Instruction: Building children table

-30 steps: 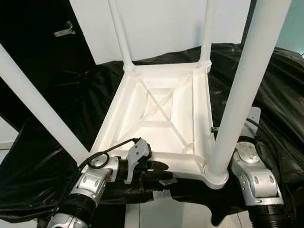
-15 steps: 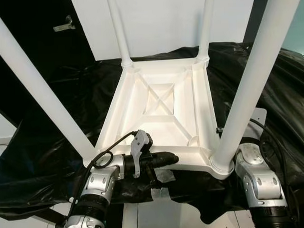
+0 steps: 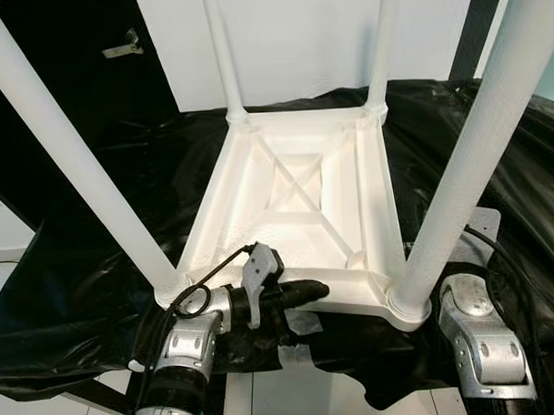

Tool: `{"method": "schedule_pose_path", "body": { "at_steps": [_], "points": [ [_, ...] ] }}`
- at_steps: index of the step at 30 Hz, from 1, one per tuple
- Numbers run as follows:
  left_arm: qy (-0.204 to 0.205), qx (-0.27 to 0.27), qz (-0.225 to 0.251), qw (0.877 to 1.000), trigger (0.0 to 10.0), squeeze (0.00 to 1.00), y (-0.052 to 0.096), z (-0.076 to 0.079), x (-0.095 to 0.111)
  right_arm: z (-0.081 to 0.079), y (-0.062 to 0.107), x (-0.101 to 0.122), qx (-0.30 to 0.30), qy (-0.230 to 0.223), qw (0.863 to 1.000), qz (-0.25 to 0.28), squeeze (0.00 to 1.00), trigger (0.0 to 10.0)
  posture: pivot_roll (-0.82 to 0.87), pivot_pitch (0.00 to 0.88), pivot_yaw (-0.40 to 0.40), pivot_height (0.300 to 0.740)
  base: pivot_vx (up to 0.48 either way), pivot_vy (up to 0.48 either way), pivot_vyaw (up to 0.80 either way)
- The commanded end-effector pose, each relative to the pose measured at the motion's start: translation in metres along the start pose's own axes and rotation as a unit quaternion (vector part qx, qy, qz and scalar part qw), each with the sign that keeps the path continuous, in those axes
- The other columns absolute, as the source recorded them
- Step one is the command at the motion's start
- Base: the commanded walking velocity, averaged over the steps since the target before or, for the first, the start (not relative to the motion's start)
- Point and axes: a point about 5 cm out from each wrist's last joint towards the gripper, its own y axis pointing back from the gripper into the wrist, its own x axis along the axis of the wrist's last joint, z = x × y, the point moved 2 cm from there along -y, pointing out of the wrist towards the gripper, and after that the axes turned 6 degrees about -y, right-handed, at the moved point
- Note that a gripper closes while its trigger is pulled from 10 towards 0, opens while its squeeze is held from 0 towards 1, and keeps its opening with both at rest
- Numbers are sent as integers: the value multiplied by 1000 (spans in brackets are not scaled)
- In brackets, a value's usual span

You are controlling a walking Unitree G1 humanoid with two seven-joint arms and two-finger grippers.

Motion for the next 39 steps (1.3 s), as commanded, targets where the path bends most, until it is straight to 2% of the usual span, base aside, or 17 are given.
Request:
{"method": "schedule_pose_path", "body": {
  "at_steps": [1,10,11,12,13,15,16,17,18,19,20,22,23,24,25,31,39],
  "points": [
    [20,244,-59,968,10000,0,7,-25,-21,6,3,4,-15,0,1000,12,0,10000,-29,0,71,740,0,0,0],
    [18,184,-31,982,10000,0,12,-14,-18,16,29,9,4,44,998,55,0,10000,-52,0,77,740,0,0,0],
    [19,178,-27,984,10000,0,14,-13,-18,15,32,9,13,54,997,60,165,10000,-58,0,81,740,0,0,0],
    [23,174,-22,984,10000,0,16,-12,-17,14,35,9,21,64,996,63,165,10000,-58,0,81,740,0,0,0],
    [28,169,-12,985,10000,0,18,-12,-15,13,39,7,29,74,995,63,290,10000,-61,0,81,740,0,0,0],
    [30,162,-3,986,10000,82,20,-12,-13,13,42,6,34,79,994,63,282,10000,-61,0,80,740,0,0,0],
    [29,154,6,988,10000,412,23,-11,-11,13,45,5,37,80,994,61,267,10000,-60,0,80,740,0,0,0],
    [28,148,11,988,10000,412,24,-10,-10,13,46,4,38,80,994,60,267,10000,-60,0,80,740,0,0,0],
    [28,153,17,988,10000,1000,25,-11,-8,14,49,3,41,82,994,57,196,10000,-59,0,79,740,0,0,0],
    [28,153,17,988,10000,1000,25,-11,-8,14,49,3,41,82,994,57,196,10000,-59,0,79,740,0,0,0],
    [18,152,23,988,10000,1000,26,-10,-5,13,52,1,49,85,994,55,78,10000,-60,0,78,740,0,0,0],
    [9,150,28,988,10000,1000,26,-9,-3,12,55,-1,59,90,993,53,0,10000,-60,0,78,740,0,0,0],
    [7,134,36,990,10000,376,27,-5,1,11,59,-1,78,101,990,55,0,10000,-60,0,76,740,0,0,0],
    [7,134,36,990,10000,376,27,-5,1,11,59,-1,78,101,990,55,0,10000,-60,0,76,740,0,0,0],
    [5,118,41,992,10000,0,27,-1,3,10,63,-2,95,109,988,57,0,10000,-61,0,75,740,0,0,0],
    [-28,61,43,997,10000,0,39,13,9,1,76,-3,169,146,972,73,0,10000,-58,0,72,740,0,0,0],
    [-73,7,-57,996,10000,0,53,17,-11,-15,67,6,210,160,959,108,0,10000,-39,0,50,740,0,0,0]
  ]
}}
